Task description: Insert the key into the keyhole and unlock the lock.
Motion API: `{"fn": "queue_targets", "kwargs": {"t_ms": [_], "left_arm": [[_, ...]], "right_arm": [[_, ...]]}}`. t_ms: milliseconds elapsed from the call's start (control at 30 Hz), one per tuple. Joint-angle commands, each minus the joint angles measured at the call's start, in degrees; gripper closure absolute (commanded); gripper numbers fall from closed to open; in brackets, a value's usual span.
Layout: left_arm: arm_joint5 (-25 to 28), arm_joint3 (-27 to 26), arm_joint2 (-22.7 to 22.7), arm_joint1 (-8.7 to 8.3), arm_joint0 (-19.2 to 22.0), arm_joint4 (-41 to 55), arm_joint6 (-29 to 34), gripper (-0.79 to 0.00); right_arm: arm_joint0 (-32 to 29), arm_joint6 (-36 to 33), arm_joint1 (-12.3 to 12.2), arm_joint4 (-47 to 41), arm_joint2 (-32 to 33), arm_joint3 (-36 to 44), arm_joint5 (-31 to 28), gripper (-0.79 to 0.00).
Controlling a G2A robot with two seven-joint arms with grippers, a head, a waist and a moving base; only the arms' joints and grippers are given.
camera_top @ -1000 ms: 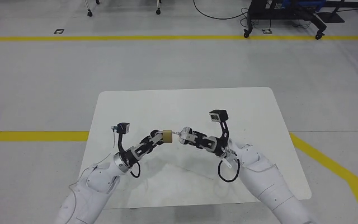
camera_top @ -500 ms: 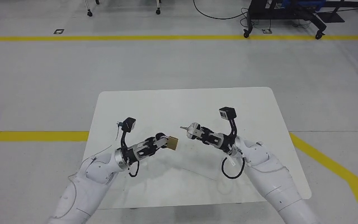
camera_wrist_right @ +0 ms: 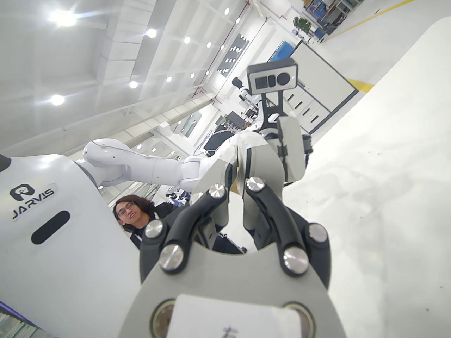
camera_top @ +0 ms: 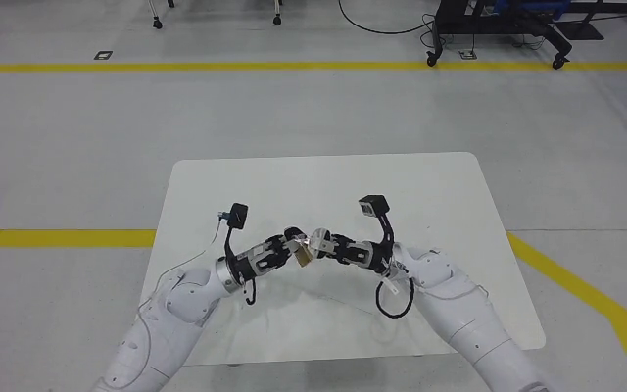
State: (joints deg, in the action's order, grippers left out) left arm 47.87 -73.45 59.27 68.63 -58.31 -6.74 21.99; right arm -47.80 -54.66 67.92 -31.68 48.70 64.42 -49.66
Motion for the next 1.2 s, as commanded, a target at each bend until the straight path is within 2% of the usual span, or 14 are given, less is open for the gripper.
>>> {"fn": "queue_targets", "kwargs": {"t_ms": [0,133,200,267,367,433,500,600,800,1167], "left_arm": [[-0.6,0.3,-0.1,0.11,0.3,0.5,-0.1,0.000],[-1.2,1.2,-0.5,0.39,0.9,3.4,0.6,0.000],[-1.7,2.0,-1.6,0.63,1.3,7.9,3.1,0.000],[-2.1,3.2,-3.5,1.07,1.9,19.4,8.5,0.000],[-9.9,7.7,-5.1,1.57,5.4,37.9,22.3,0.000],[-13.7,10.6,-5.7,2.01,7.9,43.0,27.7,0.000],[-15.1,12.7,-6.1,2.58,9.8,46.5,30.9,0.000],[-16.0,15.9,-6.7,3.40,12.4,49.3,33.1,0.000],[-15.7,20.3,-7.9,4.83,16.4,48.8,33.2,0.000],[-15.7,20.3,-7.9,4.83,16.4,48.8,33.2,0.000]], "right_arm": [[0.0,-0.7,0.0,0.1,-0.3,0.3,0.8,0.000],[-0.4,-1.6,-0.3,-0.2,-0.5,2.2,1.6,0.000],[-0.5,-0.5,-0.8,1.5,0.6,3.2,0.5,0.000],[-0.5,2.1,-1.6,6.6,2.9,3.9,-2.1,0.000],[-1.8,6.6,-2.9,16.9,7.1,5.4,-6.4,0.000],[-3.4,8.3,-3.4,20.3,9.4,8.0,-7.7,0.000],[-4.9,10.7,-4.0,26.6,12.2,10.2,-7.1,0.000],[-7.7,14.6,-4.5,32.0,15.2,14.2,-6.1,0.000],[-11.7,19.6,-5.2,38.7,19.2,19.6,-3.2,0.000],[-12.3,20.0,-5.3,39.1,19.2,20.5,-1.8,0.000]]}}
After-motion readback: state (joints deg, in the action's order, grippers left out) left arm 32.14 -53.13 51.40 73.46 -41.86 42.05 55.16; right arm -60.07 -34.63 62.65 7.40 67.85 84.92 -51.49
